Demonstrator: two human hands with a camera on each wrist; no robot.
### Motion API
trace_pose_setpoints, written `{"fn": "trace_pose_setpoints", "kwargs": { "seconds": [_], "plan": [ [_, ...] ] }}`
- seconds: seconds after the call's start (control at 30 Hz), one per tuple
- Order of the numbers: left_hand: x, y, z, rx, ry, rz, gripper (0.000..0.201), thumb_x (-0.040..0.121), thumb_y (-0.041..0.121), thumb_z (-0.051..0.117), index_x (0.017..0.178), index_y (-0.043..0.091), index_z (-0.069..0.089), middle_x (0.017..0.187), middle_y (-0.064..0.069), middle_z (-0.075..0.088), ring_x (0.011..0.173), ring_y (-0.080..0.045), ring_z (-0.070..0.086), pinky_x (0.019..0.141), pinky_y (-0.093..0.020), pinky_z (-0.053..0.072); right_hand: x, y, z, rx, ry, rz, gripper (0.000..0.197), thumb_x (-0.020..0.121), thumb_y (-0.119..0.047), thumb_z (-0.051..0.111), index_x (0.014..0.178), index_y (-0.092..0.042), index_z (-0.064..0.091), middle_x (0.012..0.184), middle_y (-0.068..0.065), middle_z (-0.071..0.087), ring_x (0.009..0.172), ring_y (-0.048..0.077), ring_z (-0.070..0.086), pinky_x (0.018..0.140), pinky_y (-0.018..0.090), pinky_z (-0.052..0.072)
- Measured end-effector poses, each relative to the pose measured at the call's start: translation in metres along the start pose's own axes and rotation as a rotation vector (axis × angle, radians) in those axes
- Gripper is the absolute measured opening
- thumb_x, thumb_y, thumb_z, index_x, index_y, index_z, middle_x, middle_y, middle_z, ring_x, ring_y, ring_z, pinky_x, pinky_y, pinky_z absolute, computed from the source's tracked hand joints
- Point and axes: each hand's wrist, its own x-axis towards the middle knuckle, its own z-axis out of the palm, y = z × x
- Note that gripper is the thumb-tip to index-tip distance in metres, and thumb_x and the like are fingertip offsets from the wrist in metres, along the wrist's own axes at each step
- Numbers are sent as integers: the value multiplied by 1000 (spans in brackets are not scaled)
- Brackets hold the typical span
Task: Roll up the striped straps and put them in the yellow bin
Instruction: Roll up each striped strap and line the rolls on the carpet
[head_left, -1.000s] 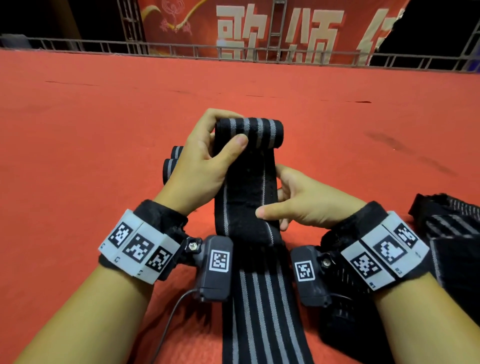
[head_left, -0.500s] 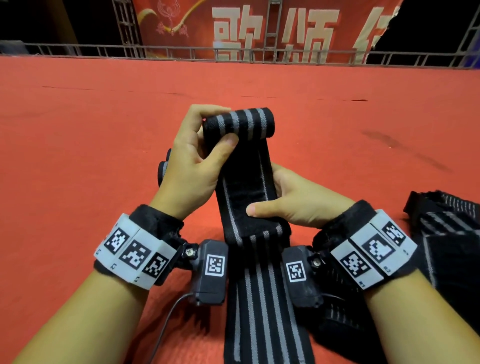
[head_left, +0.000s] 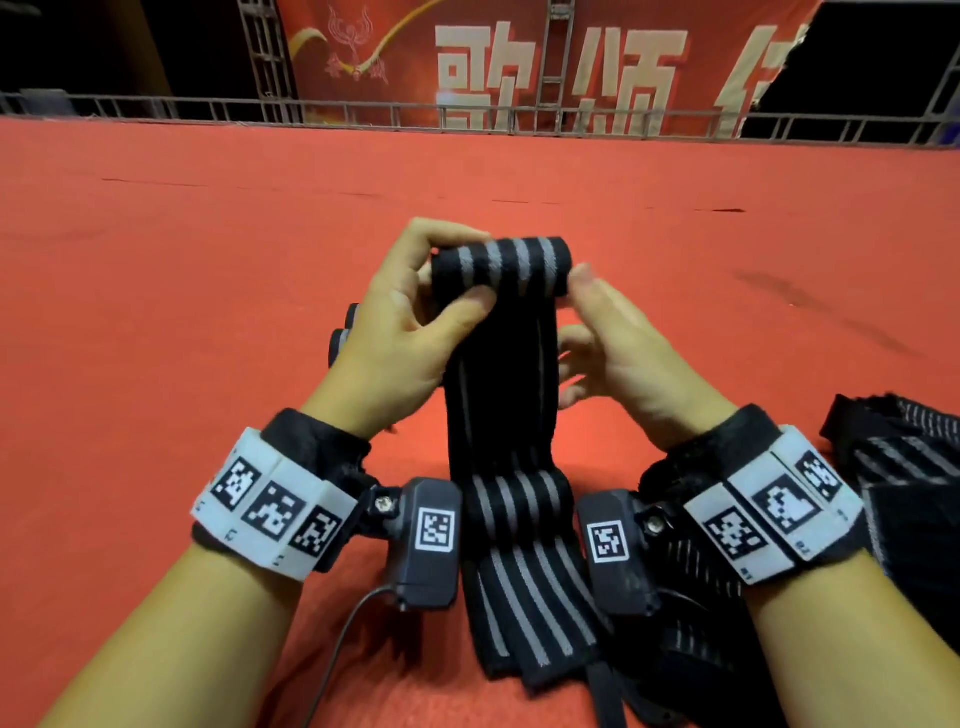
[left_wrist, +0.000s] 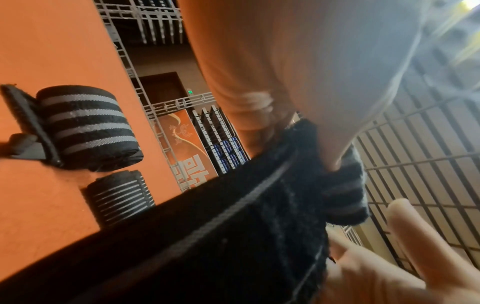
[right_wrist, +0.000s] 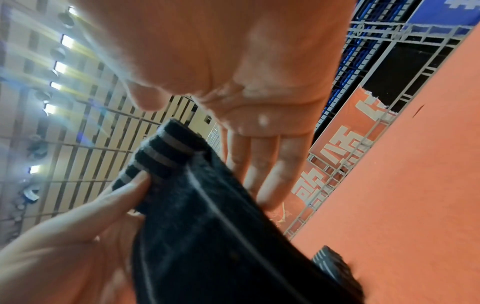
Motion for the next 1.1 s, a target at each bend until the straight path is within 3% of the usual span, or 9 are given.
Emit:
{"fn": "trace_pose_setpoints", "kwargs": {
  "seconds": [0.07,0.17,0.23,0.37,0.5,0.63,0.9,1.0,1.1],
  "plan": [
    [-2,1,6,32,-85,-19,28,92,3,57,113,20,51,100,-4,59,90,-11,58,81,-26,46,1,-2,-2,5,65,-63,62,87,-63,34,111,-10,54,83,10,54,66,21,52,53,30,41],
    [-5,2,12,85,-134,-20,31,91,2,58,113,22,51,103,5,59,96,-9,58,86,-25,44,1,-1,-6,-38,140,-148,37,100,-42,43,98,-8,57,77,5,56,66,16,54,55,29,43],
    [-5,1,14,91,-133,-37,33,90,4,59,117,22,51,107,5,59,100,-10,58,87,-28,46,1,-2,-8,-24,142,-193,21,95,-34,52,94,-14,58,75,1,62,69,15,57,61,30,48],
    [-8,3,17,12,-109,-160,39,91,20,60,129,21,48,112,3,63,103,-7,62,89,-23,49,-1,-1,-6,18,118,-221,18,89,-31,52,97,-15,56,81,16,59,74,26,55,69,43,46],
    [-8,1,22,-63,-64,-233,31,95,26,54,125,20,49,109,2,64,98,-4,62,85,-23,51,-2,2,-4,-11,91,-200,10,97,-24,51,104,-17,53,78,8,59,69,20,57,60,32,48],
    [-10,1,30,-37,-86,-257,34,93,29,50,126,26,44,112,2,60,100,-6,60,88,-28,52,0,7,-4,3,53,-124,21,102,-25,44,121,-17,47,96,-6,58,77,-2,58,63,14,47],
    [-8,0,33,-178,-29,-377,52,91,40,54,137,27,34,120,5,61,110,-3,61,90,-23,50,3,7,-3,31,115,-196,26,96,-25,52,117,-9,52,98,1,61,86,5,60,74,20,50],
    [-6,-1,28,-207,-5,-403,35,98,27,57,128,12,46,115,-2,68,105,-11,66,86,-29,52,2,7,-4,37,117,-245,29,88,-26,54,114,-15,50,98,3,62,88,10,60,79,25,52],
    [-6,-2,24,-185,-39,-361,26,99,13,55,124,11,48,106,-6,68,99,-16,67,80,-28,54,1,6,-10,-1,57,-292,25,87,-20,58,112,-21,53,96,2,62,89,13,60,78,31,52]
  ]
}}
